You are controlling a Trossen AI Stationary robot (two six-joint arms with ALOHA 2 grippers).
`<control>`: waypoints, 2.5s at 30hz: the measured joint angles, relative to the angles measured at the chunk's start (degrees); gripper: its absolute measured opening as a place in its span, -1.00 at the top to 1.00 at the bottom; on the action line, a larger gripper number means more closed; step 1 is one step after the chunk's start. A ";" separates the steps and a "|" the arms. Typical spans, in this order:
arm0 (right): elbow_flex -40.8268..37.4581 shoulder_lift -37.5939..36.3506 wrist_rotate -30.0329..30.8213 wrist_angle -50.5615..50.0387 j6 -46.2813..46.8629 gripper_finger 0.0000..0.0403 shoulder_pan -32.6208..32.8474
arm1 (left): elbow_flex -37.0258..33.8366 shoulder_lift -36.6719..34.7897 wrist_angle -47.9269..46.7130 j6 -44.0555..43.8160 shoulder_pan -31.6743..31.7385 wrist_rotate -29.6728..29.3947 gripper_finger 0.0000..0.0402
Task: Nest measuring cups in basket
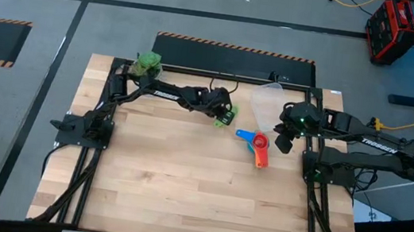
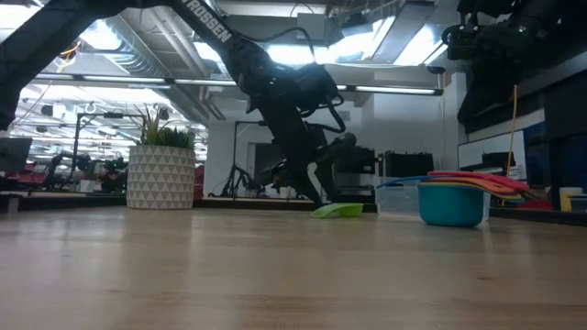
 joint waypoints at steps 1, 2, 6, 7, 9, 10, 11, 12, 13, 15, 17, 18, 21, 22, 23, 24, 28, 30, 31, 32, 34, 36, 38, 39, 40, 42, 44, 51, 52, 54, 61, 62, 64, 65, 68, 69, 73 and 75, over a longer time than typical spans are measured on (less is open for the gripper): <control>0.00 0.00 0.00 0.00 0.04 0.69 -0.02 | 0.00 0.06 -0.34 0.04 -0.13 0.62 0.41; 0.00 0.00 0.00 -0.02 0.02 0.69 -0.02 | 0.00 0.47 -0.39 0.04 -0.29 0.84 0.41; 0.00 0.02 0.01 -0.01 -0.05 0.69 -0.02 | 0.07 1.13 -0.07 0.43 -0.86 0.81 0.41; 0.00 0.02 0.00 -0.01 -0.06 0.69 -0.02 | 0.11 1.66 0.49 1.11 -1.04 0.71 0.41; 0.00 0.02 -0.01 -0.01 -0.07 0.69 0.00 | 0.04 1.84 0.64 2.46 -1.33 0.86 0.41; 0.00 0.02 0.00 0.00 -0.07 0.69 0.00 | 0.09 1.70 0.64 2.95 -1.50 0.87 0.41; 0.00 0.02 0.01 -0.02 -0.07 0.69 -0.02 | 0.09 1.68 0.62 3.07 -1.71 0.83 0.41; 0.00 0.02 0.00 -0.01 -0.07 0.69 0.00 | 0.09 1.73 0.58 3.10 -1.85 0.85 0.41; 0.00 0.02 0.00 0.02 -0.07 0.69 -0.01 | 0.09 1.76 0.60 3.14 -2.00 0.88 0.41; 0.00 0.02 0.00 0.00 -0.07 0.69 -0.01 | 0.09 1.76 0.60 3.18 -2.20 1.58 0.41; 0.00 0.02 0.00 0.00 -0.07 0.69 -0.01 | 0.09 1.76 0.58 3.16 -2.20 4.13 0.41; 0.00 0.02 0.00 0.00 -0.07 0.69 0.00 | 0.09 1.76 0.58 3.14 -2.20 5.53 0.41; 0.00 0.02 0.00 0.00 -0.07 0.69 0.00 | 0.07 1.81 0.54 3.17 -2.47 8.15 0.41; 0.00 0.02 0.00 0.00 -0.07 0.69 0.00 | 0.07 1.81 0.51 3.16 -2.61 8.37 0.41; 0.00 0.02 0.00 0.00 -0.07 0.69 0.00 | 0.07 1.81 0.51 3.16 -2.75 8.46 0.41; 0.00 0.02 0.00 0.00 -0.07 0.69 0.00 | 0.04 1.81 0.51 3.16 -2.89 8.48 0.41; 0.00 0.02 0.00 0.00 -0.07 0.69 0.00 | 0.02 1.82 0.46 3.18 -3.37 11.01 0.41; 0.00 0.02 0.00 0.00 -0.09 0.69 0.00 | 0.02 1.83 0.38 3.19 -3.65 12.39 0.41; 0.00 0.02 0.00 0.00 -0.09 0.69 0.00 | 0.02 1.85 0.38 3.20 -3.73 12.73 0.41; 0.00 0.02 0.00 0.00 -0.09 0.69 0.00 | 0.02 1.85 0.38 3.20 -3.83 12.83 0.41; 0.00 0.02 0.00 0.00 -0.10 0.69 0.00 | 0.00 1.87 0.39 3.19 -3.97 13.42 0.41; 0.00 0.02 0.00 0.00 -0.09 0.69 0.00 | 0.00 1.87 0.38 3.20 -4.01 15.48 0.41; 0.00 0.02 0.00 0.00 -0.09 0.69 0.00 | -0.02 1.89 0.38 3.20 -4.00 17.55 0.41; 0.00 0.02 0.00 0.00 -0.09 0.69 0.00 | -0.02 1.90 0.36 3.20 -4.02 18.44 0.41; 0.00 0.02 0.00 0.00 -0.11 0.69 0.00 | -0.02 1.91 0.36 3.21 -4.11 19.13 0.41; 0.00 0.02 0.00 0.00 -0.11 0.69 0.00 | -0.02 1.91 0.34 3.23 -4.32 19.86 0.41; 0.00 0.02 0.00 0.00 -0.11 0.69 0.00 | -0.04 1.93 0.30 3.23 -4.30 20.83 0.41; 0.00 0.02 0.00 0.00 -0.11 0.69 0.00 | -0.07 1.96 0.32 3.23 -4.52 22.42 0.53; 0.00 0.02 0.00 0.00 -0.11 0.69 0.00 | -0.07 1.96 0.34 3.23 -4.52 22.44 0.56; 0.00 0.02 0.00 0.00 -0.11 0.69 -0.01 | -0.07 1.96 0.36 3.23 -4.52 22.77 0.63; 0.00 0.02 0.00 0.00 -0.11 0.69 -0.01 | -0.03 1.94 0.58 3.20 -4.52 23.46 0.90; 0.00 0.02 0.00 0.00 -0.11 0.69 -0.01 | -0.02 1.94 0.62 3.19 -4.54 23.57 0.92; 0.00 0.02 0.00 0.00 -0.11 0.69 -0.02 | 0.04 1.89 0.77 3.16 -4.58 23.64 0.96; 0.00 0.02 0.00 0.00 -0.11 0.69 0.00 | 0.04 1.87 0.78 3.16 -4.59 23.66 0.97; 0.00 0.02 0.00 0.00 -0.11 0.69 -0.01 | 0.04 1.87 0.73 3.13 -4.56 23.64 0.98; 0.00 0.02 0.00 0.00 -0.11 0.69 0.00 | 0.04 1.87 0.73 3.04 -4.56 23.62 0.98; 0.00 0.02 0.00 -0.02 -0.22 0.69 -0.01 | 0.04 1.70 0.54 2.76 -4.52 23.36 0.99; 0.00 0.02 0.00 -0.02 -0.29 0.69 0.00 | 0.04 1.70 0.51 2.70 -4.34 23.38 0.99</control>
